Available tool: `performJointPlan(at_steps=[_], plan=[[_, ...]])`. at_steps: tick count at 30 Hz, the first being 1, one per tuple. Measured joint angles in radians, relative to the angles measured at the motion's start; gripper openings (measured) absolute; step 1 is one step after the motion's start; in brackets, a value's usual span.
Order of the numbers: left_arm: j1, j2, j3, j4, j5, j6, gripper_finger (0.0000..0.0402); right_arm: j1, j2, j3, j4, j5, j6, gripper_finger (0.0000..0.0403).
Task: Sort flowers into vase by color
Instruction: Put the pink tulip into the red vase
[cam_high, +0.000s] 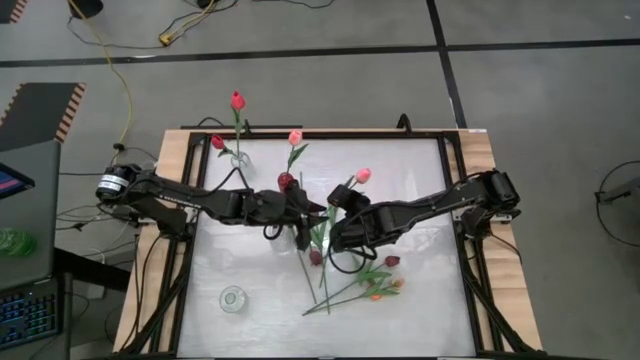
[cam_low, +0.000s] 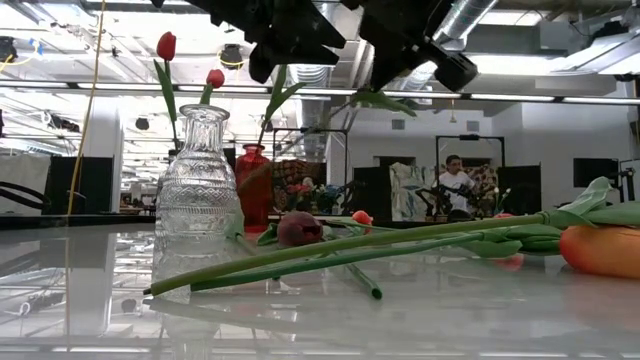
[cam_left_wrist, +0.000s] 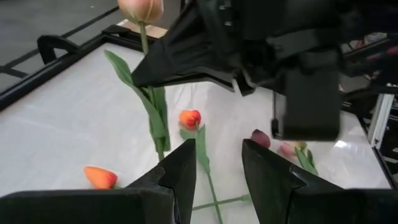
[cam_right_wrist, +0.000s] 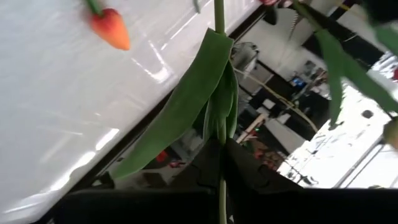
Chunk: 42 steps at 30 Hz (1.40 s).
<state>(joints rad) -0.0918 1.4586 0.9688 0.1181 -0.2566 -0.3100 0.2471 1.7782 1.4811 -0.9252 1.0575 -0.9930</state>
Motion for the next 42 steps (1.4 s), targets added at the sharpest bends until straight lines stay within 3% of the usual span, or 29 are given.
performJointPlan(at_steps=[5,16,29,42], plan=[[0.012,0.0,0.0,0.0,-0.053,-0.001,0.0117,0.008,0.0,0.0,0.086,0.022,-0.088,0.004],[0.021,0.0,0.0,-0.015,-0.067,-0.008,0.0117,0.021,0.0,0.0,0.253,0.023,-0.251,0.004],[0.021,0.0,0.0,-0.068,-0.073,-0.027,0.0114,0.022,0.0,0.0,0.284,0.023,-0.265,0.004],[0.022,0.0,0.0,-0.068,-0.072,-0.027,0.0024,0.021,0.0,0.0,0.318,0.022,-0.265,0.004]])
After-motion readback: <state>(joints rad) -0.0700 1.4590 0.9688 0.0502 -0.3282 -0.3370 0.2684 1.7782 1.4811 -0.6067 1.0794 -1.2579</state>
